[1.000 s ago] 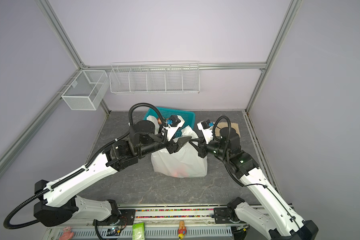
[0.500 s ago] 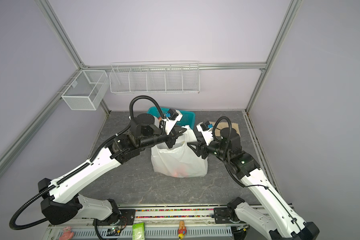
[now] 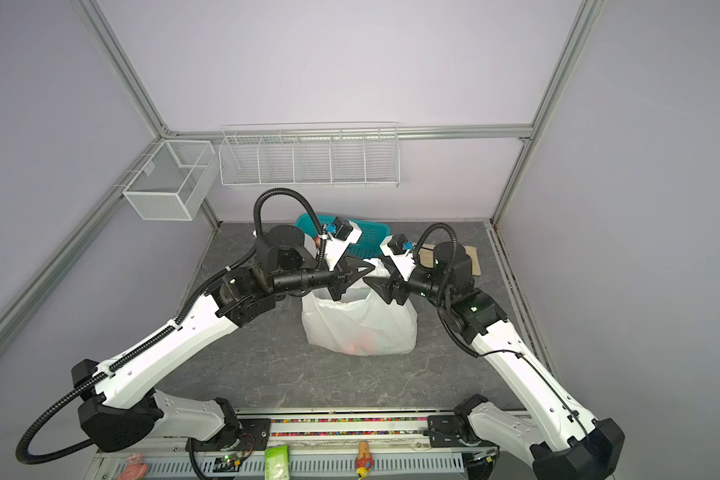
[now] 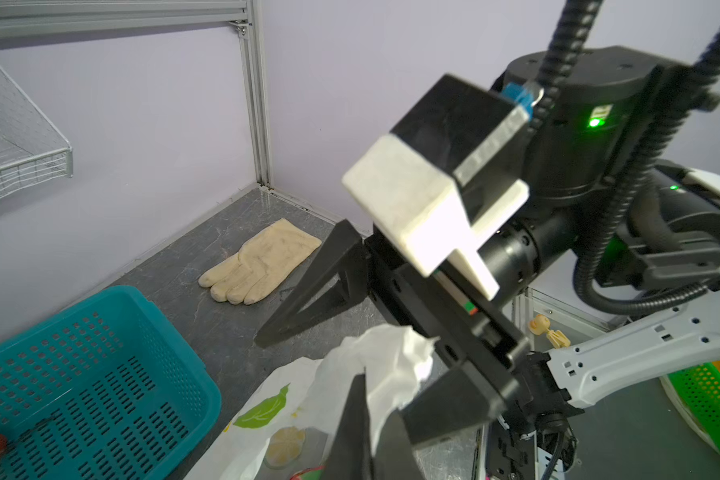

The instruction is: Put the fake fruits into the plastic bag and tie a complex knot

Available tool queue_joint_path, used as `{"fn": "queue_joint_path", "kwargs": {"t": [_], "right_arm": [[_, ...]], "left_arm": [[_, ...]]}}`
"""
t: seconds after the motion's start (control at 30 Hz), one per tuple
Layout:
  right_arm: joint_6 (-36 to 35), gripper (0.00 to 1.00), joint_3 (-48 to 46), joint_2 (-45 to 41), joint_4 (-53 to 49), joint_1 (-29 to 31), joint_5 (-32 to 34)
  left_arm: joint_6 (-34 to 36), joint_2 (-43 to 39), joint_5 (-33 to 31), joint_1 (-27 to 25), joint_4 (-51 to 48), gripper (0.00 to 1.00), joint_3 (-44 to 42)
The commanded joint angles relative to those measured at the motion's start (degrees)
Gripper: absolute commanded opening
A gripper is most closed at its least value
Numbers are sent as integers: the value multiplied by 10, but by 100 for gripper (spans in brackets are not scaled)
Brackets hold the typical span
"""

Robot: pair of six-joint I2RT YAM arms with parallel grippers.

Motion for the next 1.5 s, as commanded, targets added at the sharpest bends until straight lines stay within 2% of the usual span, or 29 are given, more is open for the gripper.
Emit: {"fn": "queue_joint_path", "kwargs": {"t": [0.0, 0.1, 0.2, 0.33, 0.4, 0.5, 0.6, 0.7, 0.83, 1.2, 1.33, 1.47], "right_arm": [[3, 42, -60, -9, 85, -4, -23], [29, 32, -121, -15, 138, -4, -8], [37, 26, -146, -11, 144, -4, 19], [47, 26, -154, -20, 134, -3, 43], [61, 36, -157, -35, 140, -1, 54], [78, 63, -159, -59, 148, 12, 89], [89, 82, -167, -82, 166, 35, 143], [95, 93, -176, -96, 199, 62, 205], [101, 96, -166, -85, 228, 95, 265], [158, 94, -144, 7, 325, 175, 586], [195, 95, -152, 53, 343, 186, 638], [230, 89, -171, 79, 323, 192, 674]], "left_arm": [[-45, -23, 34, 11, 19, 0, 11], [-85, -29, 56, 23, 48, 0, -6], [-97, -30, 60, 24, 51, 0, -12], [-106, -31, 57, 24, 57, 0, -23], [-109, -30, 56, 25, 57, 0, -25], [-112, -27, 49, 24, 56, 0, -25], [-116, -25, 42, 24, 54, 0, -23], [-122, -24, 40, 25, 54, 0, -20], [-133, -22, 40, 24, 58, 0, -20], [-185, -21, 37, 24, 76, 0, -23], [-195, -20, 38, 24, 80, 0, -25], [-198, -23, 23, 25, 79, 0, -25]]}}
